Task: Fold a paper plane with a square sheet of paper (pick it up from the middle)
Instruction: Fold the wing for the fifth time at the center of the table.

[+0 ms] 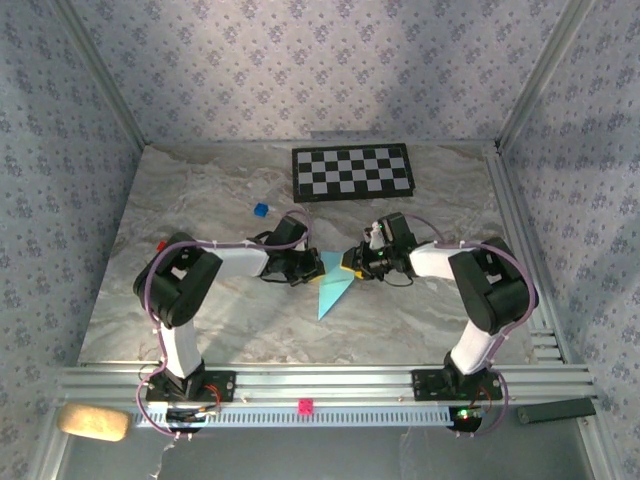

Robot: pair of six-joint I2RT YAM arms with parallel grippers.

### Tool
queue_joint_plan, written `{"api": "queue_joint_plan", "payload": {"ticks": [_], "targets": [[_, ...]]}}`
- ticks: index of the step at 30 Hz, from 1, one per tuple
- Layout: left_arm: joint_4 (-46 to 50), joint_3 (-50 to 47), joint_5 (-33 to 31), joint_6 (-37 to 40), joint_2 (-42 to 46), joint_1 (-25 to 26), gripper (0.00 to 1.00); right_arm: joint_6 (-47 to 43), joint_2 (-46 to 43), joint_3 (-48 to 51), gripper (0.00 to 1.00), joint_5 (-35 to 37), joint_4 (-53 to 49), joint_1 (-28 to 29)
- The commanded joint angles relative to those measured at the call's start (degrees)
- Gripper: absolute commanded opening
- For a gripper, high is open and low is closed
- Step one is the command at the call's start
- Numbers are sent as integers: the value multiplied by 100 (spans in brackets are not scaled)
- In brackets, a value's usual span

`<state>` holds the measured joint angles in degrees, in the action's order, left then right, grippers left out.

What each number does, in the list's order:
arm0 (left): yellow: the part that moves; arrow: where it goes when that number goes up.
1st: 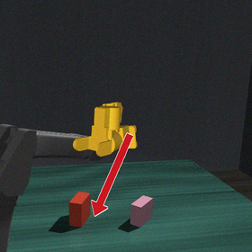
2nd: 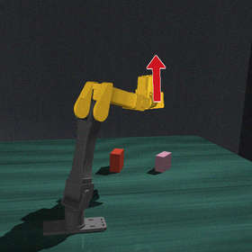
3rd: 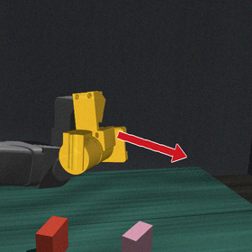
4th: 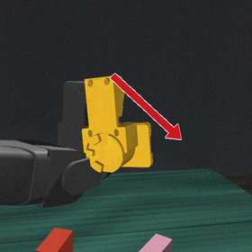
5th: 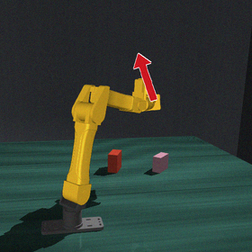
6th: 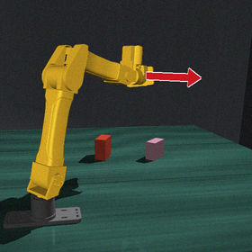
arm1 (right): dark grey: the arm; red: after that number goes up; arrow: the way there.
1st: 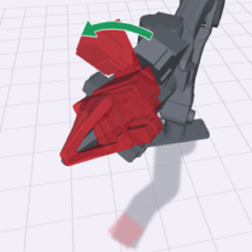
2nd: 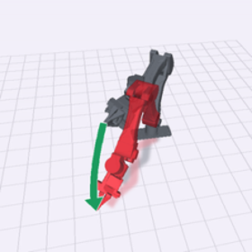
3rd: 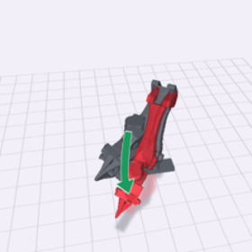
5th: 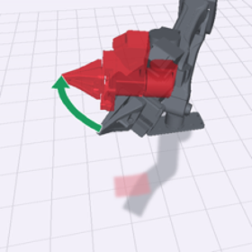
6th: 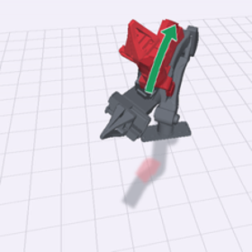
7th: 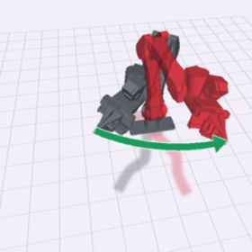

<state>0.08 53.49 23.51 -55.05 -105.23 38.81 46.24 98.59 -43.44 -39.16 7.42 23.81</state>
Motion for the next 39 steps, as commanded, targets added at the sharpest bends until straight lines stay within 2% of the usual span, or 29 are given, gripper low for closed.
{"api": "queue_joint_plan", "payload": {"ticks": [1,7,12,16,19,23,28,35,39], "targets": [[581,14,-347,226,-217,47,7,-540,149,-247,27,-418,-517,-107],[568,49,-348,282,-193,42,8,-717,267,-340,17,-501,-698,-221],[539,3,-554,558,98,57,14,-760,261,-401,4,-428,-868,-229],[498,-145,-930,1005,819,48,38,-295,59,-250,1,-305,-637,-219],[931,-163,-1708,1302,1292,99,55,402,-116,-152,1,-118,-531,-219],[909,-425,-2249,1743,1797,295,56,1063,-466,23,1,253,-429,-211],[737,-668,-2663,2318,2105,965,53,1617,-615,150,1,434,-290,-198],[804,-452,-3175,2780,1737,1938,52,1889,-602,208,0,584,-184,-57],[975,-213,-3391,2873,1372,2196,52,1923,-582,208,0,629,-188,-15]]}}
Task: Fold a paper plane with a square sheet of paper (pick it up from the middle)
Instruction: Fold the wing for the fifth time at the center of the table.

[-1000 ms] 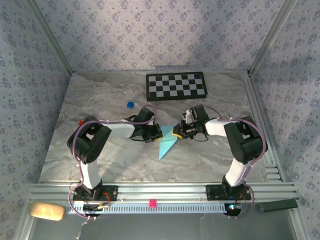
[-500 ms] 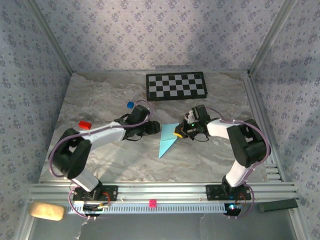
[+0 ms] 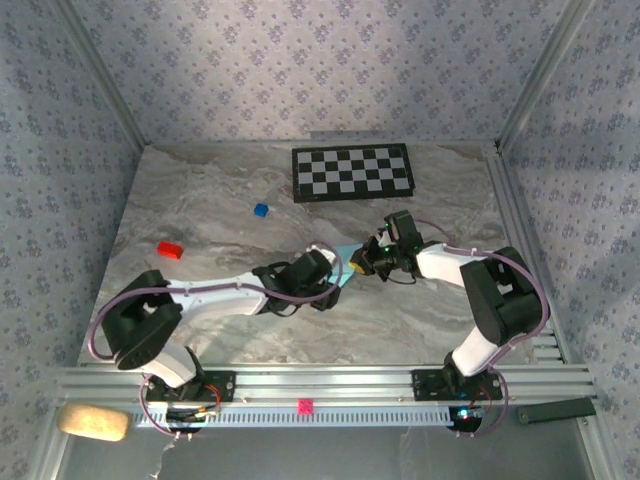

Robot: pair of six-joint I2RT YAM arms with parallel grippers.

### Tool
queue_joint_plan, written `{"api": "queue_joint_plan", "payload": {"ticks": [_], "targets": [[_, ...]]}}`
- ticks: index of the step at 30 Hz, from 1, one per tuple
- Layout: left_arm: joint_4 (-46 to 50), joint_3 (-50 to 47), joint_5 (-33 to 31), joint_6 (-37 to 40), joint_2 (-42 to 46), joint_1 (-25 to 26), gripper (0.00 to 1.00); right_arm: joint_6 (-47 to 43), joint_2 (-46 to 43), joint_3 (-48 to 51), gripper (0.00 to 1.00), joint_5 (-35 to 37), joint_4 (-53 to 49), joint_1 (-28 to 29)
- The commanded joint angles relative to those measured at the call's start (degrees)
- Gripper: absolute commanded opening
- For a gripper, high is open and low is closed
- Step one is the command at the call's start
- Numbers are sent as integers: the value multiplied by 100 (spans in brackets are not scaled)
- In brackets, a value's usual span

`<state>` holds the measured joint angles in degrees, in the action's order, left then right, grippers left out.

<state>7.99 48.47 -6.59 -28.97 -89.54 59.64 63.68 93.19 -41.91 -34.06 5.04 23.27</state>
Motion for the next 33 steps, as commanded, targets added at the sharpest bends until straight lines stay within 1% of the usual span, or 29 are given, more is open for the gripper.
{"api": "queue_joint_plan", "payload": {"ticks": [1,5,11,15,25,33], "targets": [[229,342,-463,313,-276,189,52,183,-45,52,0,137,51,53],[616,668,-1016,388,-702,433,50,163,-45,54,0,154,57,81],[815,901,-1470,480,-985,641,43,153,-30,36,0,153,50,91],[976,1002,-1573,481,-1141,669,39,153,-37,59,0,163,52,102],[1094,1035,-1708,416,-1189,681,25,153,-55,77,0,150,106,107],[966,1054,-1629,436,-1165,681,15,153,-101,122,0,177,98,99]]}}
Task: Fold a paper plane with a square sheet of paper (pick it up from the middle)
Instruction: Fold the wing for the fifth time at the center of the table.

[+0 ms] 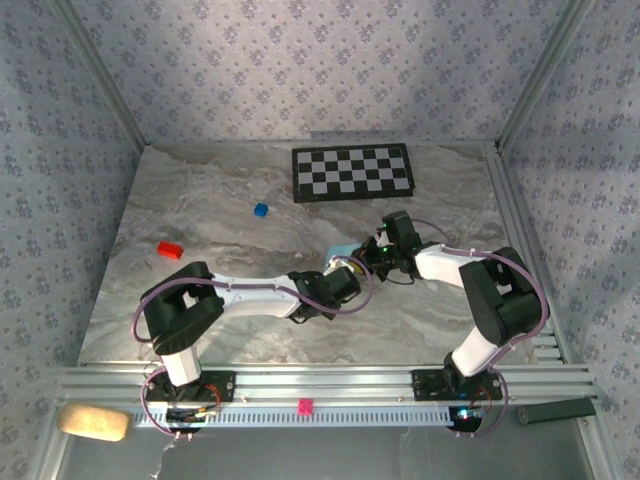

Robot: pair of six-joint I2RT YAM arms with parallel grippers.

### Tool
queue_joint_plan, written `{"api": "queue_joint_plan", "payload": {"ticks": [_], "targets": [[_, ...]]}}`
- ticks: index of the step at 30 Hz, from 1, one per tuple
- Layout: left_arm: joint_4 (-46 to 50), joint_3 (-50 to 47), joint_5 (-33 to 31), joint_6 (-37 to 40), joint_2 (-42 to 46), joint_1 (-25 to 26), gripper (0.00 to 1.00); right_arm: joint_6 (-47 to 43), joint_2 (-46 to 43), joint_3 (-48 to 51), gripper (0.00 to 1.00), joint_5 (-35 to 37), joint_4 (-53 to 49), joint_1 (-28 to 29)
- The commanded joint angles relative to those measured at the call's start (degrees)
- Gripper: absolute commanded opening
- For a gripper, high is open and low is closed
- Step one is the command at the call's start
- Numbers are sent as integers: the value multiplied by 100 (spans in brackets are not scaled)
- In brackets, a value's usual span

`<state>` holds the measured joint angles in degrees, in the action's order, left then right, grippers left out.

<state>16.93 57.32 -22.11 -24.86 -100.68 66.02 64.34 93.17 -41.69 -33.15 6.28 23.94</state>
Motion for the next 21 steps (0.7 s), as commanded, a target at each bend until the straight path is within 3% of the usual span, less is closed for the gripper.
{"api": "queue_joint_plan", "payload": {"ticks": [1,13,21], "targets": [[91,173,-78,17,-67,43,14,88,-107,116,0,74,-31,31],[162,218,-102,-62,-126,34,6,32,-143,100,1,94,-29,49],[-81,48,154,-297,-53,-68,0,-629,-660,-82,19,649,-1023,-15]]}}
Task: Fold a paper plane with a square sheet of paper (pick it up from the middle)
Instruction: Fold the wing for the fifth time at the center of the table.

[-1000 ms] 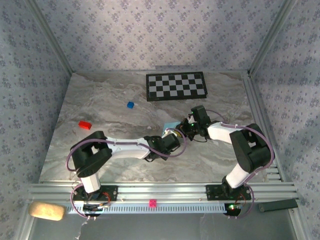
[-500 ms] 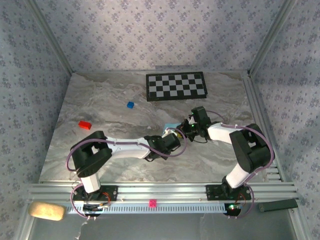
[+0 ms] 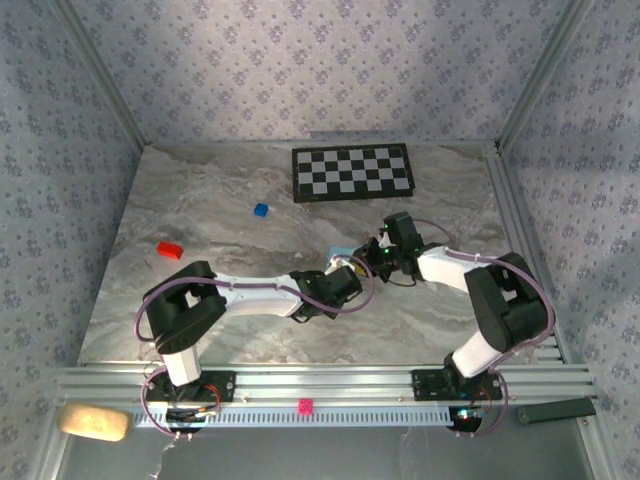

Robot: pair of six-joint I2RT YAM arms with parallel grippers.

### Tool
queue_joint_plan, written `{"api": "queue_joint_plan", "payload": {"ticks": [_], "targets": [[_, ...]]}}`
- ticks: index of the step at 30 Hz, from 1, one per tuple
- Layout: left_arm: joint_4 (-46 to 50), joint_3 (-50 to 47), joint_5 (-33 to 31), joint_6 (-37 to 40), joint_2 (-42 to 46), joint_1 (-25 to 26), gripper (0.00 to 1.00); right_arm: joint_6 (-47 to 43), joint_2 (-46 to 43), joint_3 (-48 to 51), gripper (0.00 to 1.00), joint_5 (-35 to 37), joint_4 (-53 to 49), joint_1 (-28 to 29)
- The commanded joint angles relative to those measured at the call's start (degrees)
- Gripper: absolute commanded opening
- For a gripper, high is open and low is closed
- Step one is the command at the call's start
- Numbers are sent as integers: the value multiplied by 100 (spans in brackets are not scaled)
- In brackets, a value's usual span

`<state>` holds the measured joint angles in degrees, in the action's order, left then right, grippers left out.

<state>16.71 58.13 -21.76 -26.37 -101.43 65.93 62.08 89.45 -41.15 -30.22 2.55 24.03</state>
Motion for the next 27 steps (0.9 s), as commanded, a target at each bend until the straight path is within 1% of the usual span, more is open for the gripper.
{"api": "queue_joint_plan", "payload": {"ticks": [1,2,4,7,9,14,17,21,27], "targets": [[-137,-75,201,-170,64,-94,0,-495,-373,-129,24,427,-768,-63],[-224,-127,316,-189,108,-143,0,-561,-453,-101,29,475,-860,-109],[-398,-226,581,-238,190,-247,0,-657,-596,-44,34,534,-956,-194],[-594,-363,930,-345,287,-423,0,-810,-791,8,39,596,-1063,-277],[-792,-487,1189,-386,354,-537,0,-918,-893,21,40,676,-1119,-296],[-1447,-824,2153,-554,455,-888,0,-937,-934,38,40,745,-1123,-292],[-1733,-942,2613,-620,449,-1047,0,-909,-952,69,39,772,-1080,-276],[-2049,-1048,3152,-750,372,-1263,0,-855,-1021,161,38,815,-994,-232],[-2584,-1195,3883,-1058,226,-1562,0,-939,-1099,307,33,927,-753,-162]]}}
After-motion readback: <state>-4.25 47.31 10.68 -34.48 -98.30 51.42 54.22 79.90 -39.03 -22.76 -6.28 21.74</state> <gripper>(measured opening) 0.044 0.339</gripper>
